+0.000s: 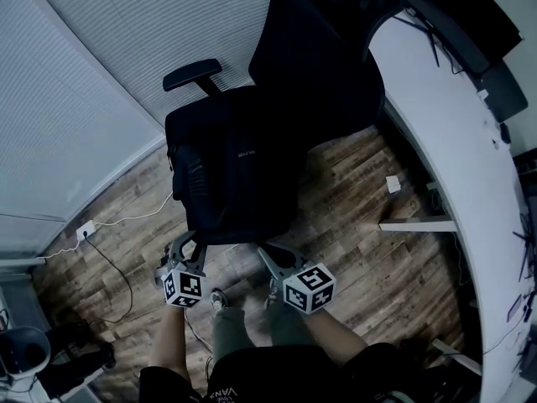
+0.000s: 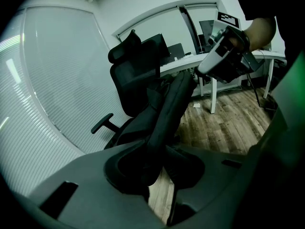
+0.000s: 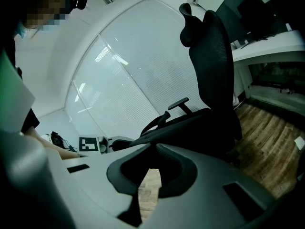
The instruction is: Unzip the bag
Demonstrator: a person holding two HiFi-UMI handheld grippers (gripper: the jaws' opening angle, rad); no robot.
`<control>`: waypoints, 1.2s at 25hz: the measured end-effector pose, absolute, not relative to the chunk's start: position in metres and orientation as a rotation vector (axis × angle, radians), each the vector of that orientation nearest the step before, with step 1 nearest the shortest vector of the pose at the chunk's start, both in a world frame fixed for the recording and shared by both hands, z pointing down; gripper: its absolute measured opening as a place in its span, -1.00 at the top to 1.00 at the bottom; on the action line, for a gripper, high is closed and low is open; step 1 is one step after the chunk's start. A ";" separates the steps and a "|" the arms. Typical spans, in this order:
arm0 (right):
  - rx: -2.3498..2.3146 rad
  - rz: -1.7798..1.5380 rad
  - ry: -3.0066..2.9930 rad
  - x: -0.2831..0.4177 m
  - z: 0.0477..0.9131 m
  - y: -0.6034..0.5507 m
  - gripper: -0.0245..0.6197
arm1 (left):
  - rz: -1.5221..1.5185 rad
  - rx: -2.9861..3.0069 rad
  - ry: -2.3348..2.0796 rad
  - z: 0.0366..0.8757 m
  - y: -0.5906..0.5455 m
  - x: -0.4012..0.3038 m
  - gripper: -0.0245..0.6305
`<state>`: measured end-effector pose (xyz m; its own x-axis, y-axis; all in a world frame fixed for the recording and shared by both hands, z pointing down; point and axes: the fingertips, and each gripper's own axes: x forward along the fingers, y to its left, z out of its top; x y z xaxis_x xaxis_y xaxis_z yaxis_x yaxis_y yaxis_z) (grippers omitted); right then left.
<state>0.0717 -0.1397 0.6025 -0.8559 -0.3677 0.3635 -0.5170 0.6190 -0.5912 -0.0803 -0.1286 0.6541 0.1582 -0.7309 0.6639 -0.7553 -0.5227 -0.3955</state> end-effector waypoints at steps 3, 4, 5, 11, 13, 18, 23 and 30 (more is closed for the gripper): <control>0.744 1.082 -2.633 0.078 0.603 -0.142 0.75 | 1.332 2.353 -1.517 0.655 -0.129 -0.080 0.61; 0.749 1.088 -2.632 0.080 0.604 -0.143 0.75 | 1.333 2.348 -1.515 0.655 -0.128 -0.081 0.61; 0.754 1.094 -2.631 0.082 0.604 -0.145 0.75 | 1.334 2.344 -1.512 0.655 -0.128 -0.081 0.61; 0.814 1.126 -2.615 0.103 0.608 -0.160 0.75 | 1.335 2.317 -1.505 0.657 -0.130 -0.081 0.61; 0.840 1.124 -2.609 0.111 0.609 -0.167 0.75 | 1.337 2.309 -1.504 0.658 -0.131 -0.081 0.61; 0.887 1.120 -2.598 0.127 0.611 -0.180 0.75 | 1.339 2.302 -1.505 0.663 -0.131 -0.082 0.61; 0.971 1.154 -2.579 0.140 0.615 -0.195 0.75 | 1.336 2.298 -1.500 0.663 -0.132 -0.082 0.61; 1.072 1.149 -2.545 0.151 0.624 -0.220 0.75 | 1.321 2.292 -1.500 0.665 -0.133 -0.081 0.61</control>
<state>0.1514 -0.2205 0.6242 -0.7335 -0.5489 0.4010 -0.6638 0.4512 -0.5966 -0.0810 -0.1334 0.6648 0.1384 -0.6980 0.7025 -0.7852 -0.5097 -0.3517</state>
